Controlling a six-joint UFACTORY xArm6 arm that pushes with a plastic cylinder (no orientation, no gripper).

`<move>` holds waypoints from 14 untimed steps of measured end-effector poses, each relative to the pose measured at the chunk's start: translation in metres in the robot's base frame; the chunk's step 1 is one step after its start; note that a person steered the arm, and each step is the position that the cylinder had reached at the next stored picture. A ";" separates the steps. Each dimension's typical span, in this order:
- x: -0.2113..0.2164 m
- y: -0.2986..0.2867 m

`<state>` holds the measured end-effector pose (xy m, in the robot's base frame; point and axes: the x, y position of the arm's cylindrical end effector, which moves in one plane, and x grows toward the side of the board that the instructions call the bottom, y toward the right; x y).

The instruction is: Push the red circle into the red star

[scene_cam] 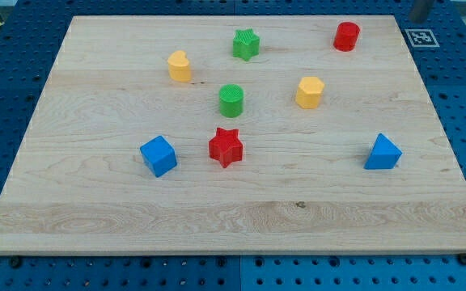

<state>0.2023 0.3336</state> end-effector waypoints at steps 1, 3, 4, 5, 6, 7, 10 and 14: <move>-0.001 0.000; 0.070 -0.080; 0.077 -0.114; 0.079 -0.114; 0.088 -0.114; 0.088 -0.113; 0.060 -0.073; 0.043 -0.121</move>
<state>0.2448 0.2125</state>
